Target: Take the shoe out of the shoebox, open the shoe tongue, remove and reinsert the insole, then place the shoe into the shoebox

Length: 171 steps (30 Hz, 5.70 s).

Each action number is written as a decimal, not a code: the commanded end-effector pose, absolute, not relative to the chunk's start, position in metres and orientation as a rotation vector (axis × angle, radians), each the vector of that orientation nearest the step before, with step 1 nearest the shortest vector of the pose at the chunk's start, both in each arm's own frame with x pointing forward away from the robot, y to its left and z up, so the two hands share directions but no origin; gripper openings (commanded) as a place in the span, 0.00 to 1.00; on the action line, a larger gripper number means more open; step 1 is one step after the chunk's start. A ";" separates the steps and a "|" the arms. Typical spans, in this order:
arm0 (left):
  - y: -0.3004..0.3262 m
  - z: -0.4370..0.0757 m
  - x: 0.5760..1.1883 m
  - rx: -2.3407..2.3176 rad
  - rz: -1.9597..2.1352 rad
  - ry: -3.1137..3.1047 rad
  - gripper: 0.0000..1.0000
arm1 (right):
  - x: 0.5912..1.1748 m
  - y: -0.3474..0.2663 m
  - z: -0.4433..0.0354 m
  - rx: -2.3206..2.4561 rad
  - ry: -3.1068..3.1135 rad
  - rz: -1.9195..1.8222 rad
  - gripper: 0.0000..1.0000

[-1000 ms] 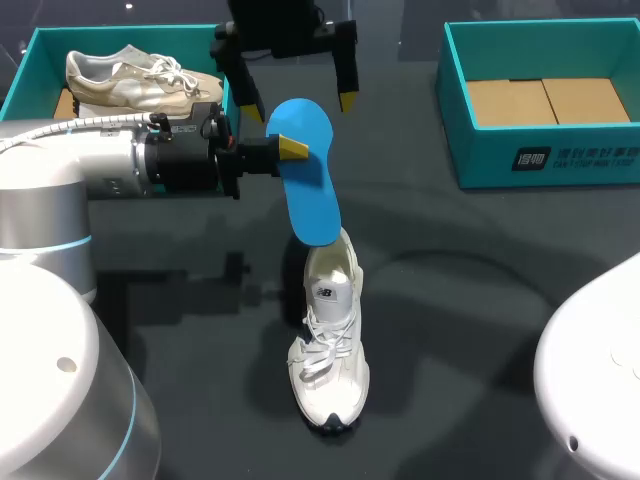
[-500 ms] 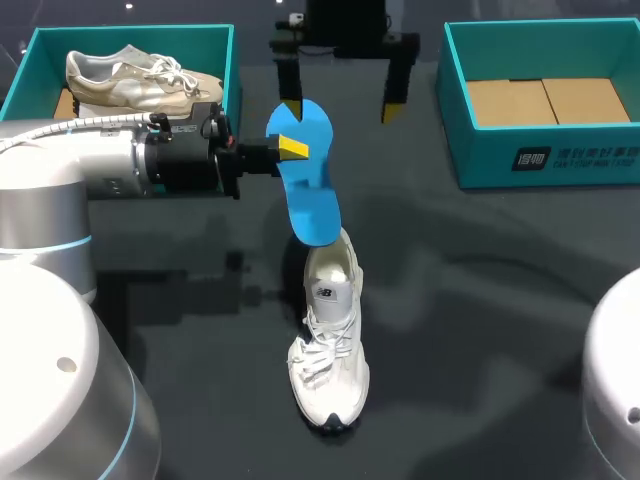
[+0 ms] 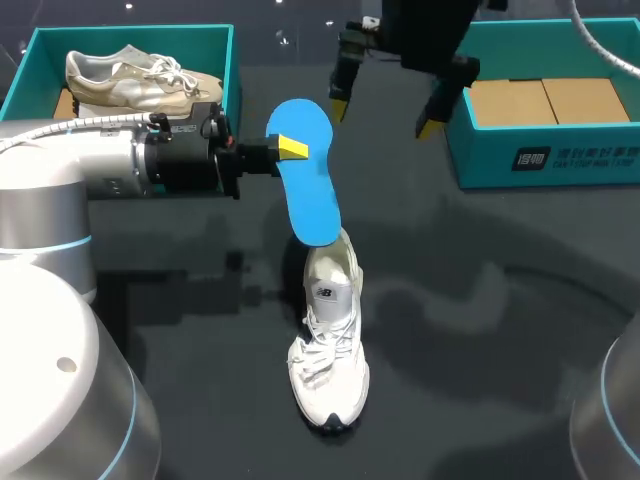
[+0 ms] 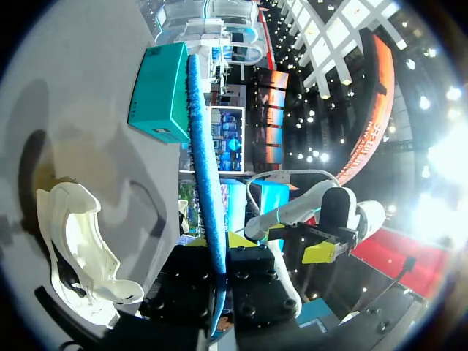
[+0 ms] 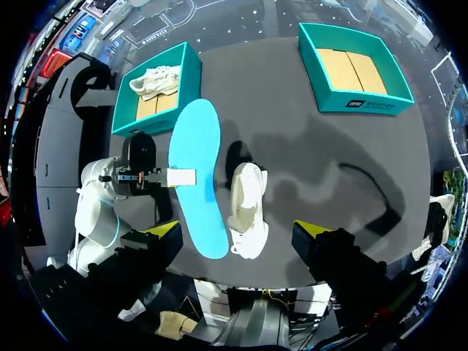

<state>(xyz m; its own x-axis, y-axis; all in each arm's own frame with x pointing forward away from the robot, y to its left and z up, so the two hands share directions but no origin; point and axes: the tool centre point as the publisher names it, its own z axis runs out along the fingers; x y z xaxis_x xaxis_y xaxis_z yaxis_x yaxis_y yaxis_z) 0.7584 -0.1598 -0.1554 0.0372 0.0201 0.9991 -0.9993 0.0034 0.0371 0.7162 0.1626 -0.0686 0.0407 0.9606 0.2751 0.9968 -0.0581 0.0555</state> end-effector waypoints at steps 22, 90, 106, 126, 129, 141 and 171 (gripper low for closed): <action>-0.160 -0.156 0.758 1.209 1.190 -1.169 0.00 | 0.713 0.154 -0.107 -1.466 -1.398 -1.103 1.00; -0.118 -0.094 0.781 -0.021 2.078 -2.370 0.00 | 0.723 0.172 -0.124 -1.262 -1.230 -1.170 1.00; -0.130 -0.102 0.777 -0.843 2.108 -2.740 0.00 | 0.723 0.172 -0.124 -1.262 -1.230 -1.170 1.00; -0.140 -0.129 0.766 -1.857 1.966 -2.867 0.00 | 0.723 0.172 -0.124 -1.262 -1.230 -1.170 1.00; -0.140 -0.129 0.766 -1.857 1.966 -2.867 0.00 | 0.723 0.172 -0.124 -1.262 -1.230 -1.170 1.00; -0.153 -0.127 0.763 -2.097 2.156 -2.698 0.00 | 0.722 0.181 -0.123 -1.261 -1.192 -1.160 1.00; -0.191 -0.136 0.783 -2.423 2.159 -2.676 0.00 | 0.720 0.218 -0.129 -1.239 -1.203 -1.122 0.45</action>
